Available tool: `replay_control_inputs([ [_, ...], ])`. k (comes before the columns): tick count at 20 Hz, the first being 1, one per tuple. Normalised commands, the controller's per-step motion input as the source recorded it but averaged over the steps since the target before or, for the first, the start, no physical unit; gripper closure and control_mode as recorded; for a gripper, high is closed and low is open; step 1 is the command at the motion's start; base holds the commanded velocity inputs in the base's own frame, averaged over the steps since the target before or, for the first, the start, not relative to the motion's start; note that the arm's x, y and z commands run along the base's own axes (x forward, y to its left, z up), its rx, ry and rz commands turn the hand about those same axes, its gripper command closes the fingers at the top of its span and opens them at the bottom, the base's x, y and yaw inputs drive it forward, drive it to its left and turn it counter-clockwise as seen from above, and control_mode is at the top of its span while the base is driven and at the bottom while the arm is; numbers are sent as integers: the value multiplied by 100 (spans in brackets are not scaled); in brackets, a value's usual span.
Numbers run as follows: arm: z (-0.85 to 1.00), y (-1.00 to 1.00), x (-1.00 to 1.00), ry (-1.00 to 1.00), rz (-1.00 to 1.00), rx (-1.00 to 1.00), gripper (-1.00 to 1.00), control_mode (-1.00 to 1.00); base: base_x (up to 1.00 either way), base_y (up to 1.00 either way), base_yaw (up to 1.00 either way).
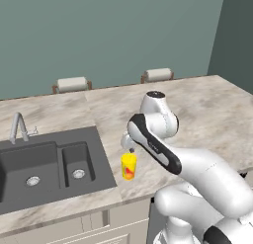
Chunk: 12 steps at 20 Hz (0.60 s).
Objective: Pick the cup and bowl from the counter and place them on the counter next to the sink.
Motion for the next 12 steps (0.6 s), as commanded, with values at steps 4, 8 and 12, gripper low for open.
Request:
replay_control_inputs([
  [4,5,-35,-99,-3,-11,9,-100,-100,0,0,0],
  [8,10,-35,-100,-3,-9,8,-100,-100,0,0,0],
  [12,11,-22,-84,0,-6,1,-100,-100,0,0,0],
])
